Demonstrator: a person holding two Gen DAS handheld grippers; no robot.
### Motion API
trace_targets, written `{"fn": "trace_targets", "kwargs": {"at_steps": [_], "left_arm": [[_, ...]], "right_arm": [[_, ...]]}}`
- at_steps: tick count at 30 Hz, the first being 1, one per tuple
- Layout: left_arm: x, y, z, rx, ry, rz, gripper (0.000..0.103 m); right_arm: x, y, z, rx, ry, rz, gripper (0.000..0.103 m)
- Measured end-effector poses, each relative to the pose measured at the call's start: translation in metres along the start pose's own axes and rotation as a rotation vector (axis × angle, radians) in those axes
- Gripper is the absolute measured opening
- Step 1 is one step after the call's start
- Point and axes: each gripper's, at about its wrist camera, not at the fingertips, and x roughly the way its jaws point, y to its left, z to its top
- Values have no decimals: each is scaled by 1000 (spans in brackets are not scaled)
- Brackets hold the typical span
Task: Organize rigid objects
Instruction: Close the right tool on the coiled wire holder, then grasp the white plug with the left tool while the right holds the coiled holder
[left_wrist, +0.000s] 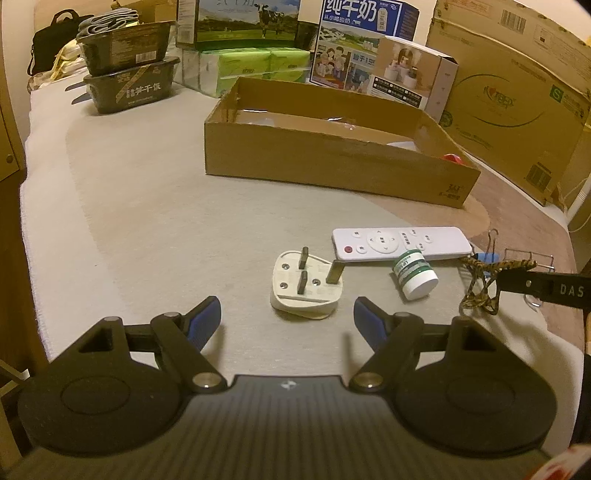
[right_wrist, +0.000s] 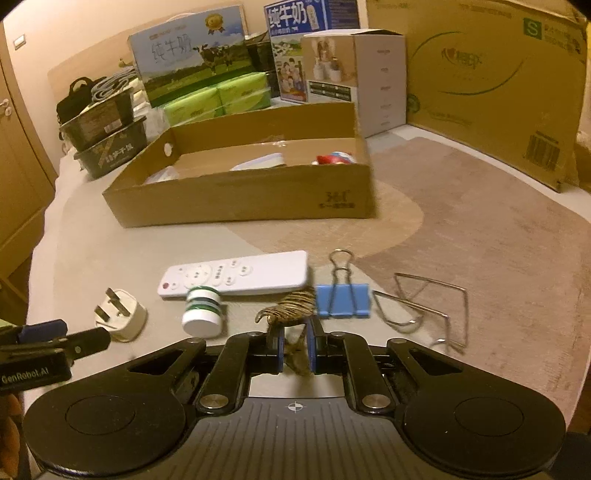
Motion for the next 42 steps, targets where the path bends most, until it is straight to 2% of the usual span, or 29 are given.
{"fn": "trace_targets", "kwargs": {"at_steps": [3,5,7,10,16,20,21,22,23,29,35,39,41,42], "left_arm": [[1,-2,1,5,0,-4,77],[3,-3,2,8,1,-5,77],[4,-4,2,11,2,-5,77],[6,-3,3,10,4,-4,77],[9,-2,4,15,-1,-12,77],[15,-4,7,35,1,-20,77],[16,-5,8,39,0,-23,77],[18,-6,8,44,1,-25,77],[20,-7,9,48,3,-27,77],[33,-17,10,85,8,-26,76],[42,-23,11,112,9,-12,66],[45,-26,10,140,13,11,55],[44,-26,10,148,10,31,46],[44,-26,10,148,12,33,46]], "right_arm": [[1,-7,-4,15,6,-1,14],[1,-9,-6,25,7,8,21],[2,-8,-7,27,7,19,42],[2,-2,-8,14,6,35,51],[9,6,-5,25,-30,26,51],[21,6,-1,32,-24,12,50],[22,5,0,29,-24,7,48],[23,6,0,23,-23,2,36],[24,5,-1,19,-21,1,32],[20,-1,-3,7,-19,9,28],[13,-8,-8,1,-12,14,27],[11,-10,-9,-3,-14,11,27],[11,-11,-9,-3,-15,10,27],[11,-11,-9,-2,-15,11,27]]}}
